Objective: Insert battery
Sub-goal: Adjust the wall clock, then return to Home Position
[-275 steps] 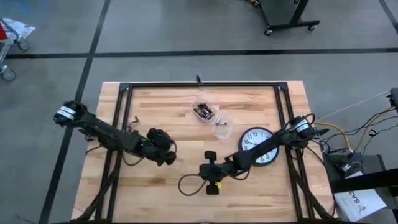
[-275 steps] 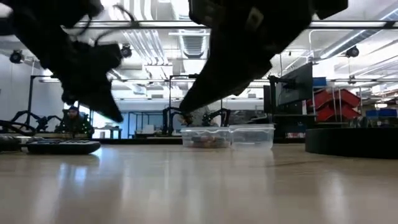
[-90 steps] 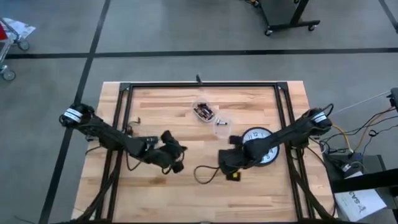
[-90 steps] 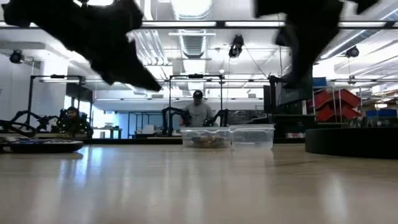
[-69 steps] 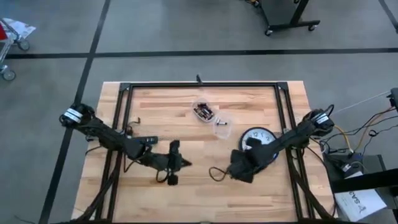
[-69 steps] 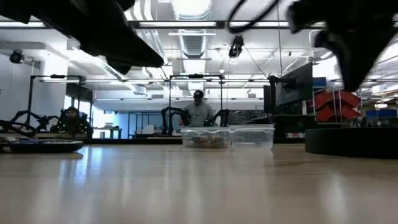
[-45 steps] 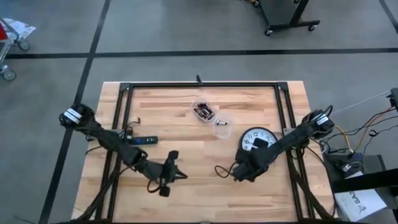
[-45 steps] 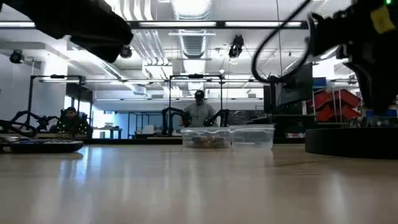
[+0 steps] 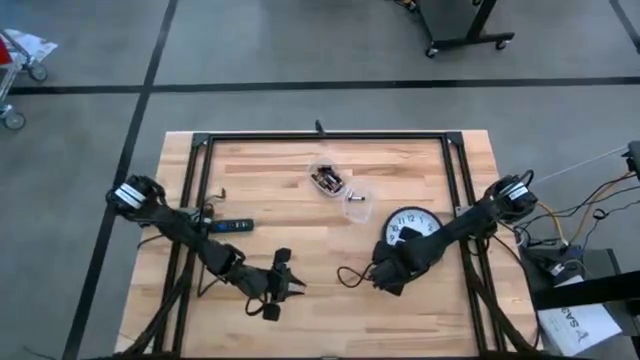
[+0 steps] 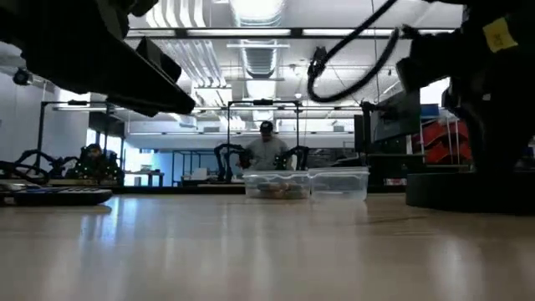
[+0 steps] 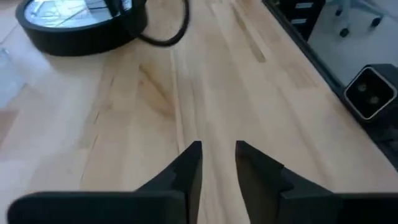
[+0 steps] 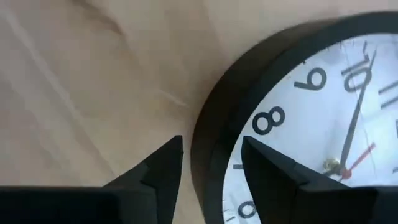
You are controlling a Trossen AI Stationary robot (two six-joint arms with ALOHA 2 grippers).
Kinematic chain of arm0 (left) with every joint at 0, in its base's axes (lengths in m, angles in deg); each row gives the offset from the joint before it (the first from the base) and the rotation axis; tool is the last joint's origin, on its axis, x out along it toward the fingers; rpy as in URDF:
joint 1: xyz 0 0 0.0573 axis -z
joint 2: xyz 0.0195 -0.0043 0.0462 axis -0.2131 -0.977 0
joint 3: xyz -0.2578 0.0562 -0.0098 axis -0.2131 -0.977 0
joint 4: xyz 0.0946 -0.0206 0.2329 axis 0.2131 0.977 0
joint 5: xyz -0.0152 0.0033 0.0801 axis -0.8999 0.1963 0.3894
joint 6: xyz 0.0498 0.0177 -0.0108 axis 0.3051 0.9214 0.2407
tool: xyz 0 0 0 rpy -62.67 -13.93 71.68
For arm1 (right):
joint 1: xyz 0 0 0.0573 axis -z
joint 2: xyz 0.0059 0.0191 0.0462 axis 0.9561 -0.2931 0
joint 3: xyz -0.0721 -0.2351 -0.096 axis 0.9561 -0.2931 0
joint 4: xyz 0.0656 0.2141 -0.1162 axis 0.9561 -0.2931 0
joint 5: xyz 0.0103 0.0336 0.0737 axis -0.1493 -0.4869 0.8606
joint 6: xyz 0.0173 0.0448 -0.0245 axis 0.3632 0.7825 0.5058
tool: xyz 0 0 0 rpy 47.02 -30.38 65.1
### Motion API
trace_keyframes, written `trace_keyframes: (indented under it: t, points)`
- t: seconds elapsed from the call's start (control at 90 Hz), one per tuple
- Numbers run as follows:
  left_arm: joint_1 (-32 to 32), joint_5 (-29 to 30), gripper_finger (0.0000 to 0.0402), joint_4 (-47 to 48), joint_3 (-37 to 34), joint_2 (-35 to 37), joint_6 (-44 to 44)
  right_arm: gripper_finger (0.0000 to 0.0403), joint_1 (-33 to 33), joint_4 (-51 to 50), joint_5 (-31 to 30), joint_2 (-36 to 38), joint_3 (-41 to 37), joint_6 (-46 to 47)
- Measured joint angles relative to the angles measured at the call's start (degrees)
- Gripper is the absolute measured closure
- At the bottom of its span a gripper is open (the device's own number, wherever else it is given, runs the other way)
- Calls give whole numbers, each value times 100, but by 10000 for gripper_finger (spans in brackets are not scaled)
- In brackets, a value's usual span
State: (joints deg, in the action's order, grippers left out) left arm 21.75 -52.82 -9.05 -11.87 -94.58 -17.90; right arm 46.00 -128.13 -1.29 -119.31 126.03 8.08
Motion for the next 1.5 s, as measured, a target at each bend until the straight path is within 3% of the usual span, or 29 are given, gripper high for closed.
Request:
trace_keyframes:
  t: [0.222, 0.411, 0.6, 0.767, 0.9, 1.078, 1.267, 1.5]
  points:
    - [-71, 203, 316, 108, -1, -18, 0, 287, 196, 62, -243, -2, 95, -282]
    - [-68, 206, 327, 1050, 1, 290, -562, 303, 442, 237, -289, -23, -91, -511]
    - [-44, 126, 337, 2131, -1, 656, -1239, 299, 504, -1130, -450, -7, -174, -456]
    - [-36, 479, 340, 2075, -7, 746, -1082, 286, 497, -1615, -749, 436, -169, -197]
    - [-122, 595, 336, 1635, -14, 826, -650, 278, 478, -895, -1268, 1031, -145, -564]
    - [-529, 512, 339, 543, -287, 1105, 93, 290, 976, 1333, -1414, 1867, -499, -2258]
    - [-1152, 29, 337, -435, -996, 1638, 293, 332, 1845, 3198, -501, 2457, -1260, -3720]
    - [-1417, 109, 341, -919, -2034, 2937, 315, 397, 2589, 4458, 613, 3100, -2100, -4391]
